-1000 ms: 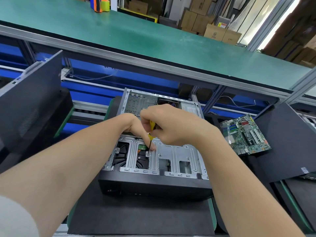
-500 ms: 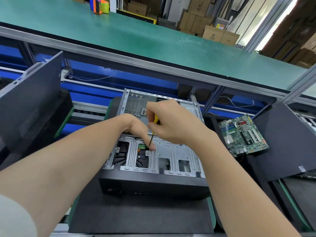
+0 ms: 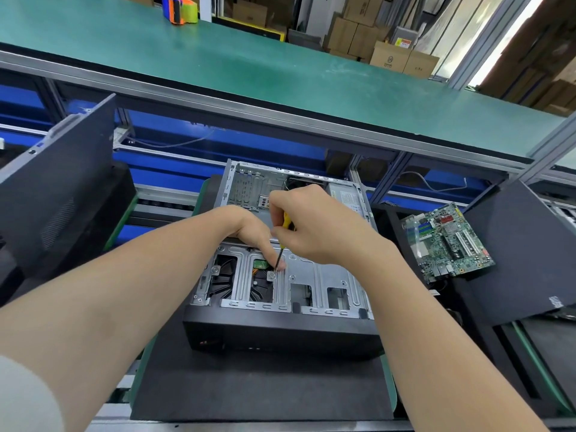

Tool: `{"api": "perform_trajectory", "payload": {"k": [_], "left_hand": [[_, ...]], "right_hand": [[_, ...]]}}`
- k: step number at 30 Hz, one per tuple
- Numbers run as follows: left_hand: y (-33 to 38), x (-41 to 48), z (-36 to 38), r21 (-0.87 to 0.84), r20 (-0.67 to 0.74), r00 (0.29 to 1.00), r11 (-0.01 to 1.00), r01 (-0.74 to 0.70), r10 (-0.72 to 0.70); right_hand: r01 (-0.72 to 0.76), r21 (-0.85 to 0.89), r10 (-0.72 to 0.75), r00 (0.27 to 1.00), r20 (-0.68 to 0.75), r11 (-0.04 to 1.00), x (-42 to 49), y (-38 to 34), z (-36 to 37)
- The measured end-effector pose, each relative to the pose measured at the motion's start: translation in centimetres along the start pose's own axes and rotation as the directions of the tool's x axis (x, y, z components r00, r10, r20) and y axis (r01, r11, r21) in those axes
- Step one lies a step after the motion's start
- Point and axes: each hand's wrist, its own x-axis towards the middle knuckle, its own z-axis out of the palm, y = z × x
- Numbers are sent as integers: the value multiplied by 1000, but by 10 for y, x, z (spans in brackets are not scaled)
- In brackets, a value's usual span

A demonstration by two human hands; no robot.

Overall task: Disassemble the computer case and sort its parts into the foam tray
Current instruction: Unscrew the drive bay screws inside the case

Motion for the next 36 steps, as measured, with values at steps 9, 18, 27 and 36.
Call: {"api": "perform_trajectory", "payload": {"k": [9,18,27,36], "left_hand": [[0,-1,3,-39,7,1000,999,1,-1],[0,-1,3,-29,-24,996,996,-89,89],[1,-6,0,77,47,993,991,-108,105],[-1,3,1,27,3,1000,999,-19,18]], "right_hand": [[-9,12,9,1000,26,1000,-1,-3,1],[-8,8,8,998,57,1000,0,-7,-1],[-211,-241,202,977,-63,947,1,-26,3],[-66,-66,76,982,171,996,4,-15,-11]]}}
